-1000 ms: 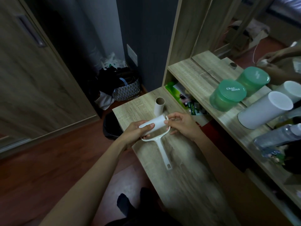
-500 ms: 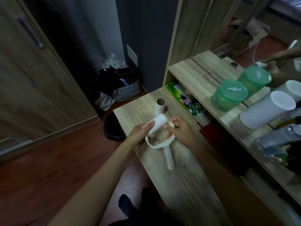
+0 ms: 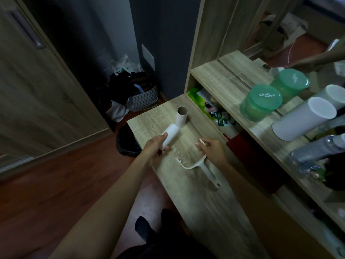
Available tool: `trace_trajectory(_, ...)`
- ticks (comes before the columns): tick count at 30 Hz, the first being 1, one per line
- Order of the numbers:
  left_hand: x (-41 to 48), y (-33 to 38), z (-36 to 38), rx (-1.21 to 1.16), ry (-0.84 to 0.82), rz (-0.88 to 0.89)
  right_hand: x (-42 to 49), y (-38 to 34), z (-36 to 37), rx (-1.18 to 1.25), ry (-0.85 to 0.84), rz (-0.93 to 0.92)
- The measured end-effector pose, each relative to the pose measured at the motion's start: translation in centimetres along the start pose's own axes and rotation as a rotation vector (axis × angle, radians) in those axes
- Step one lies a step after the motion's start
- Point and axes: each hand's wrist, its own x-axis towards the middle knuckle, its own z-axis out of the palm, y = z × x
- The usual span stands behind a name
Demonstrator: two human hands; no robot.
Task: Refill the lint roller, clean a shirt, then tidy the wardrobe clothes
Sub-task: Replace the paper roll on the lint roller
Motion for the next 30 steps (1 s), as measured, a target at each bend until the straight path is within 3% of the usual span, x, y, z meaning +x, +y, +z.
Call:
trace_trajectory(4,0.1,-0.2,-0.3,0.151,-0.027,0.042,1.1,1.4,-0.2,-0.028,0.028,0.067)
trace_trajectory(9,0.4,-0.9,-0.9,0.332,-0.044,0.186,1.9,2.5,-0.2,-0.244,0.065,0.019)
trace_trajectory(13,0.4,-0.8,-1.0,0.316,0.007,0.243,2.3,3.3,0.0,-0.322,0.042,0.023)
trace_trajectory(17,0.5,-0.6,-1.0,0.324,0.046,0.325,2.0,2.0,0.5,-0.362,0.146,-0.068)
trace_trajectory(20,0.9,-0.3,-1.1,0.338,0.034,0.321,1.3,-0.8,1.1,-0.199,0.114,-0.162)
trace_trajectory(24,1.1,0.4,-0.6,0.324,0.022,0.320,0.1,-3.9,1.9,0.222,-0.152,-0.069)
trace_trajectory(30,1.7,1.4,-0.6,0.151,0.009,0.256,0.2,-4.8,2.2,0.444,-0.163,0.008)
